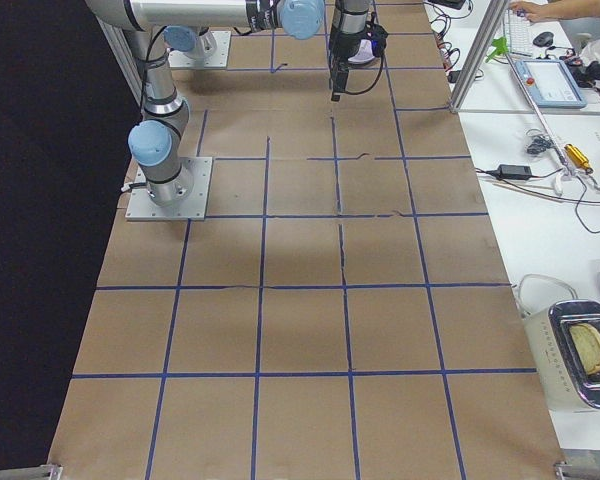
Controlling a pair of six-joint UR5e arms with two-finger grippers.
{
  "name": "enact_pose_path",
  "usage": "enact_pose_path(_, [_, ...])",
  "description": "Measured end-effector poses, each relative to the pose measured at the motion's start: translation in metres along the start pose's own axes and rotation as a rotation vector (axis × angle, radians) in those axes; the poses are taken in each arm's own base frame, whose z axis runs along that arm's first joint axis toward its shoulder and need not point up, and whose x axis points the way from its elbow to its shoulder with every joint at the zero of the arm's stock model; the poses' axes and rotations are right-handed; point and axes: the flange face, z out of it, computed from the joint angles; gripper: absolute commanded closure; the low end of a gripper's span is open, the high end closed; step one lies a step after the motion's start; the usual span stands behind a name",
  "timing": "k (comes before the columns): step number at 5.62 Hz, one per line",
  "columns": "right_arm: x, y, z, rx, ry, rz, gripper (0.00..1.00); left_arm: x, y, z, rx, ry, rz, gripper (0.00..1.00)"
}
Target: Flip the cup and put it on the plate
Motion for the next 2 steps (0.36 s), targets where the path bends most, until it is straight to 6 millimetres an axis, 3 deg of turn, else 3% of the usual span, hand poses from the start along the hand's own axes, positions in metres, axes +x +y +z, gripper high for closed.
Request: enact_pose_path(2, [0.0,0.0,0.0,0.0,0.0,0.0,0.0,-0.0135,0.0082,0.0017,-0.004,0.013,-0.023,0.02])
